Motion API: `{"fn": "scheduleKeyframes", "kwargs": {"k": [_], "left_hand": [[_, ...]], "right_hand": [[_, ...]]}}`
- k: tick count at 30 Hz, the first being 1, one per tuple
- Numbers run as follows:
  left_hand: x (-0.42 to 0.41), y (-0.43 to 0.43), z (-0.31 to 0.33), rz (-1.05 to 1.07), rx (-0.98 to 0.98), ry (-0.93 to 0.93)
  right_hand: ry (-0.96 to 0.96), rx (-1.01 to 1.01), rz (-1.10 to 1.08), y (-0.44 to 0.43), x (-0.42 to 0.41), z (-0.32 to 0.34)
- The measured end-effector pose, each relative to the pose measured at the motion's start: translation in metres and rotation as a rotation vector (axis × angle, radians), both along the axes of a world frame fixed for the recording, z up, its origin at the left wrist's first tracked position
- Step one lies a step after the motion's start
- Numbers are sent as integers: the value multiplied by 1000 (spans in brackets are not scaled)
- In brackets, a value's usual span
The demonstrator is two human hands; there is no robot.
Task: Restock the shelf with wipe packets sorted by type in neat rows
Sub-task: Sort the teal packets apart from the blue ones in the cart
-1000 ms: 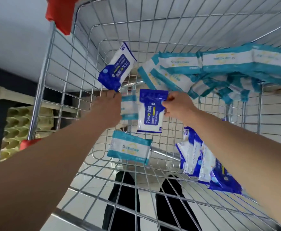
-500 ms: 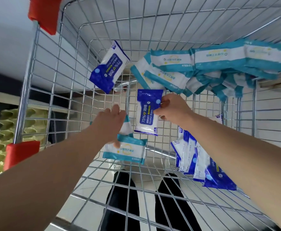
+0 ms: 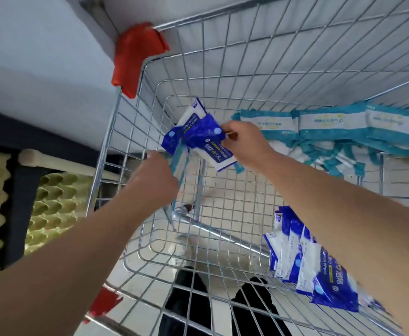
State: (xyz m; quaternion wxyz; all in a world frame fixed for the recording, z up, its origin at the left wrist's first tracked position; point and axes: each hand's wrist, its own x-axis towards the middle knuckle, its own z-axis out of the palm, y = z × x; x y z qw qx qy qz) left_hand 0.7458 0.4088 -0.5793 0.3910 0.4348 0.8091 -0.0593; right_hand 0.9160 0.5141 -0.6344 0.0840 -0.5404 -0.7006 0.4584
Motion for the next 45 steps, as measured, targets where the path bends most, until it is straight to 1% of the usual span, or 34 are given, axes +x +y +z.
{"fn": "scheduleKeyframes", "kwargs": {"k": [1, 3, 6, 8, 11, 13, 15, 17, 19, 22, 26, 27, 30, 32, 35, 37, 39, 42, 45], "left_hand": [[0, 0, 4, 88, 12, -25], [0, 0, 9, 196, 45, -62], [2, -3, 9, 277, 59, -91], [3, -4, 9, 287, 46, -94], [3, -6, 8, 260, 10, -96], [3, -10, 7, 274, -11, -126], [2, -13, 5, 282, -26, -141], [2, -15, 4, 271, -14, -142], [3, -16, 4, 280, -10, -138], [4, -17, 7, 272, -27, -105], [2, -22, 12, 177, -64, -73], [1, -24, 11, 187, -65, -80], [5, -26, 11, 256, -77, -94], [14, -21, 10, 296, -67, -109], [40, -2, 13, 312, 42, -140], [62, 17, 13, 360, 141, -244], [86, 39, 10, 469, 197, -423], [125, 70, -1, 661, 167, -668], [160, 99, -20, 767, 178, -800]], "right_hand": [[4, -2, 10, 7, -10, 0], [28, -7, 50, 19, -27, 1], [47, -8, 162, 32, -47, -2], [1, 31, 223, 39, -52, -7], [-126, 222, 344, 43, -48, -12], [-159, 320, 425, 42, -48, -11], [-175, 333, 495, 39, -53, -9], [-203, 299, 551, 38, -62, -10], [-233, 281, 565, 38, -70, -10], [-231, 264, 450, 35, -72, -7], [-130, 242, 179, 26, -53, 12], [-105, 241, 108, 24, -46, 17], [-26, 181, -125, 21, -9, 38], [-17, 143, -226, 21, 24, 53], [38, 37, -365, 19, 79, 73], [109, -60, -483, 18, 116, 82], [88, -97, -563, 18, 150, 88], [64, -151, -666, 21, 195, 91], [120, -215, -759, 20, 228, 89]]}}
